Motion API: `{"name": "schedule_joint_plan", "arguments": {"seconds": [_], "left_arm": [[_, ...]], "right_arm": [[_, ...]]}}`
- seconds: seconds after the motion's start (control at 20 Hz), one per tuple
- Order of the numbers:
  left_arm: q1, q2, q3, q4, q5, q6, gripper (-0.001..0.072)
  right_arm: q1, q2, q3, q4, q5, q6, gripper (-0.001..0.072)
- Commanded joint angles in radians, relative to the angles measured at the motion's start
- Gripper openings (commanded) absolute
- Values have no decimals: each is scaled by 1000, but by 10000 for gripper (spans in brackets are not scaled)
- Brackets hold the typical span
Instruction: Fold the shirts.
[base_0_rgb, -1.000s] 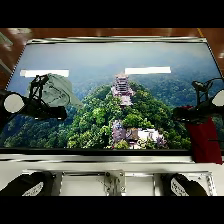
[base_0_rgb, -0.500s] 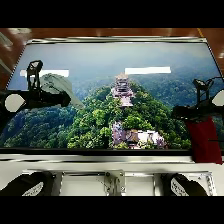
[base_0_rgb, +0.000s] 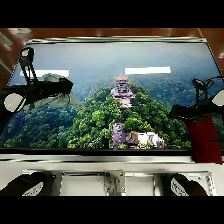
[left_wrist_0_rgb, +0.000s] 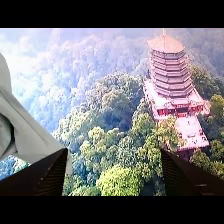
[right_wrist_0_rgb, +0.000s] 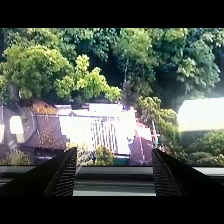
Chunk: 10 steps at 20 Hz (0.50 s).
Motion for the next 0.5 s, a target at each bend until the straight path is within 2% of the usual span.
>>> {"name": "schedule_joint_plan", "arguments": {"seconds": [0.0, 0.2, 0.45], "left_arm": [[34, -28, 3, 23, 73, -8, 700], [224, -247, 120, 18, 19, -52, 705], [404, -625, 368, -129, -256, -53, 708]], "right_arm": [[0, 0, 0, 15, -10, 2, 593], [0, 0, 0, 21, -29, 2, 594], [0, 0, 0, 22, -80, 2, 593]]}}
